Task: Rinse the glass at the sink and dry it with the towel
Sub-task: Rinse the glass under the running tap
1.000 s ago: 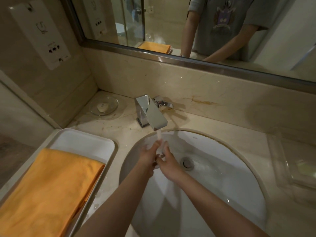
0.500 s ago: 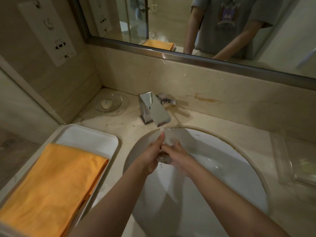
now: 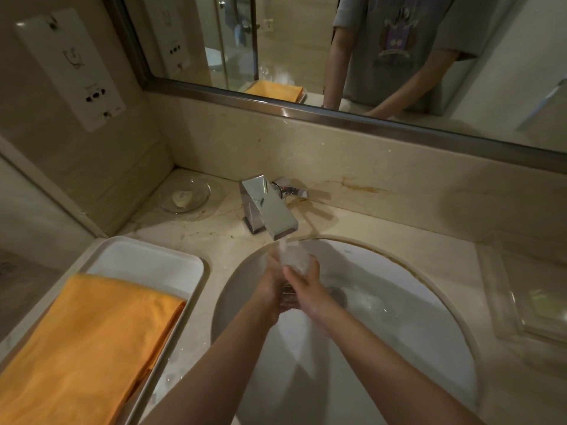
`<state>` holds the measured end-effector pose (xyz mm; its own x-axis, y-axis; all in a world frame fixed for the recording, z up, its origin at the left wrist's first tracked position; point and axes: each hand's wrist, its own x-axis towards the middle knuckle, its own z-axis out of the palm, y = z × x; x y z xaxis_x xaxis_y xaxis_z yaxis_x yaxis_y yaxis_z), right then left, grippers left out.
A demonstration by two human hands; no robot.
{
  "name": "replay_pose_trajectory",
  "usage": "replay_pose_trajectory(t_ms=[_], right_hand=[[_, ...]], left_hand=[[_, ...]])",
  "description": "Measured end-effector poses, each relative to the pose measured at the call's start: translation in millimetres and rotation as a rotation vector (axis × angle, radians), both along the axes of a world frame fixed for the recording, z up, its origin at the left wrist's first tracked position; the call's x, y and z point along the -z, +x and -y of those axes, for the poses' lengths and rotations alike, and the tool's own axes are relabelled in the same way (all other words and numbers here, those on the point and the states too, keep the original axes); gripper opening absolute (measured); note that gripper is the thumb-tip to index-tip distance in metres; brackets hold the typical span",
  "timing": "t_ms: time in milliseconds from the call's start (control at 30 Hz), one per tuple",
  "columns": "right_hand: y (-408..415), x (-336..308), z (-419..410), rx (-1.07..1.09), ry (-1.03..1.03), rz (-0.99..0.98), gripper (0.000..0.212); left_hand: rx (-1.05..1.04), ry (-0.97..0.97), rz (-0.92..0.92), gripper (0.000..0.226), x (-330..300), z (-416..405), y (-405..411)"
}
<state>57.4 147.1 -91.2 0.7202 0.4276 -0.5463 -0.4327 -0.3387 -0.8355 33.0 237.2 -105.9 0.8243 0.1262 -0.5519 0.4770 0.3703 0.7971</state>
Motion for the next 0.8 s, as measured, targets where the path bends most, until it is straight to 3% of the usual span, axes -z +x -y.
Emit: replay_pose_trajectory(t_ms=[167, 267, 400, 467, 567, 700, 800], right_hand=[[1, 8, -3, 0.211, 0.047, -0.009, 0.081], [1, 28, -4, 0.361, 0.152, -0.244, 0.1], [-10, 11, -5, 0.483, 0.338, -0.5, 0.046], [-17, 5, -9, 0.516, 0.397, -0.568, 0.042], [-24, 5, -13, 0.578, 0.495, -0.676, 0.048], [-24, 0, -14, 0.638, 0.585, -0.691, 0.046], [-18, -4, -17, 0.665, 0.598, -0.684, 0.046]], left_hand=[[0.013, 0.253, 0.018, 0.067, 1, 15, -8], [-0.047, 0.433, 0.003, 0.041, -1, 31, -17], [-0.176, 0.587, -0.036, 0.054, -6, 39, -19], [-0.267, 0.62, -0.039, 0.048, -7, 33, -16], [-0.329, 0.626, -0.039, 0.061, -13, 23, -12], [-0.243, 0.52, -0.158, 0.056, -18, 11, -2], [-0.111, 0.499, -0.069, 0.055, -21, 9, 0]])
